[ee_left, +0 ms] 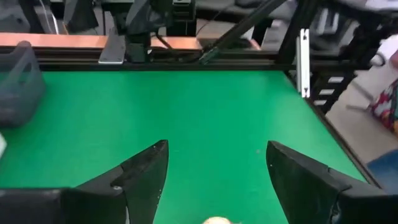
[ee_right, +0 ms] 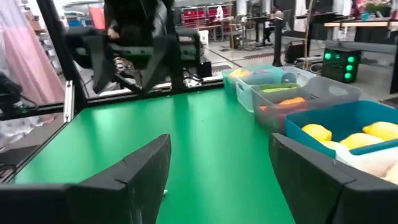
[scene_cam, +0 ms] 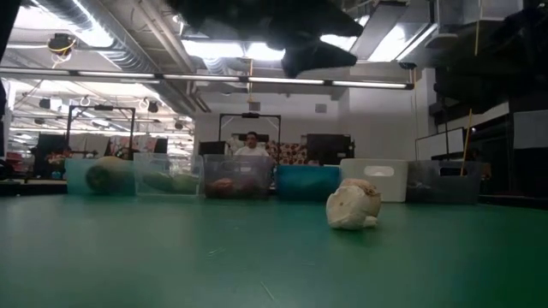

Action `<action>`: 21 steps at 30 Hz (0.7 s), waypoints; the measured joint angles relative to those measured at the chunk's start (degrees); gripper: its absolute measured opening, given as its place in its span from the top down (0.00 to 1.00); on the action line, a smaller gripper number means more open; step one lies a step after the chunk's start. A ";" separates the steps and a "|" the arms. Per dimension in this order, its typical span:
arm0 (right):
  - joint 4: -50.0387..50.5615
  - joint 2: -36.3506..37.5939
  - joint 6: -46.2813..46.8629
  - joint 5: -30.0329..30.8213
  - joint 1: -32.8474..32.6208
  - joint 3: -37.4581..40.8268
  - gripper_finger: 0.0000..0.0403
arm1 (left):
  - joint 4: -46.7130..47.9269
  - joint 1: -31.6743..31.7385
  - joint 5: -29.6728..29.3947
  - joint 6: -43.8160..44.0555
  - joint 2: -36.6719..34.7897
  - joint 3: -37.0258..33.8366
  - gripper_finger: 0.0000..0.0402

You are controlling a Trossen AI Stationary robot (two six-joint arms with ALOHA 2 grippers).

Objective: Sort produce into baskets
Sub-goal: Put the garlic into the white bin

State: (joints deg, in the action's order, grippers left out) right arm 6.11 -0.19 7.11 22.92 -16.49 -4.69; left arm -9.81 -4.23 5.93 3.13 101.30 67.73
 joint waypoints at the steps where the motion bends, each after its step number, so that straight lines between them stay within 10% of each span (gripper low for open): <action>1: 0.14 0.00 -0.10 -0.07 0.00 0.00 0.33 | -3.59 -0.34 0.00 0.85 0.00 -2.20 0.34; 21: 3.79 -1.05 0.26 -7.59 0.02 0.15 0.33 | -19.23 -1.68 0.07 2.52 8.91 -9.28 0.34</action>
State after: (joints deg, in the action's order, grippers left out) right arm 9.90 -1.24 7.37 15.33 -16.47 -4.54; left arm -29.04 -5.90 6.01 5.65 110.20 58.46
